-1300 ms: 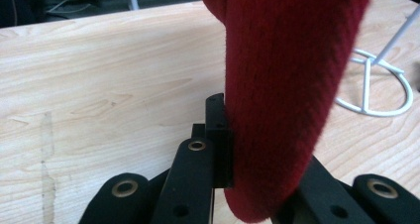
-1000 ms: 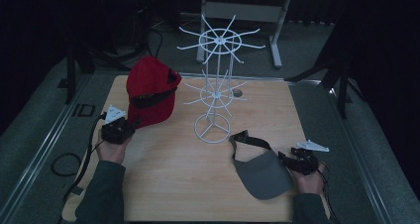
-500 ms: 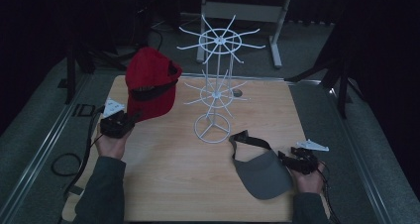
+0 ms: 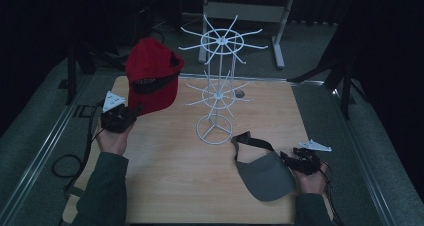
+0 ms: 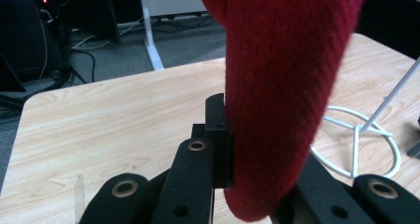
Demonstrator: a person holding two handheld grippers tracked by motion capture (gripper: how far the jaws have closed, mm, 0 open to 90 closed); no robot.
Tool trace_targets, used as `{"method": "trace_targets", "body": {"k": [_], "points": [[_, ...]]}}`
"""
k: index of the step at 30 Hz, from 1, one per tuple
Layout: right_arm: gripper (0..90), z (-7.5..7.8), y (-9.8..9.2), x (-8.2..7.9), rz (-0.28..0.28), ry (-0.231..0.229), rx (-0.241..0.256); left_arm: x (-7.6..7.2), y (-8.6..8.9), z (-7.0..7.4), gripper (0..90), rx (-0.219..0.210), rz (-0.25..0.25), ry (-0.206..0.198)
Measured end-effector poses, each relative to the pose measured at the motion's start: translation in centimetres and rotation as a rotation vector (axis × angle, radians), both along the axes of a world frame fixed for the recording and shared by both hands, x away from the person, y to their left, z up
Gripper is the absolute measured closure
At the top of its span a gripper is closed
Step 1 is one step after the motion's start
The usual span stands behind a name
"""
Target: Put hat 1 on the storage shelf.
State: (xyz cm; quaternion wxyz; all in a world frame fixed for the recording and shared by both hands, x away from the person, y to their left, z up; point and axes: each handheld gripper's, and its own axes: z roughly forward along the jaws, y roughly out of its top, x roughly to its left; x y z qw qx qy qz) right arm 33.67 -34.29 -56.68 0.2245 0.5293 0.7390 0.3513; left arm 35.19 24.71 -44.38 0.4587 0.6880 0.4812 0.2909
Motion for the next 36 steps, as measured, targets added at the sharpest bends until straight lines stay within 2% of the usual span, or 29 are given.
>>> {"method": "trace_targets", "body": {"k": [11,19,36], "points": [[37.6,0.0,0.0,0.0,-0.001,0.000,0.001,0.1,-0.1,1.8,86.0,-0.022,0.011,-0.036],[37.6,0.0,0.0,0.0,0.001,0.000,-0.002,0.2,-0.1,2.5,86.0,-0.046,0.025,-0.051],[37.6,0.0,0.0,0.1,-0.004,0.002,0.004,0.1,-0.1,4.5,86.0,-0.062,0.031,-0.087]]}}
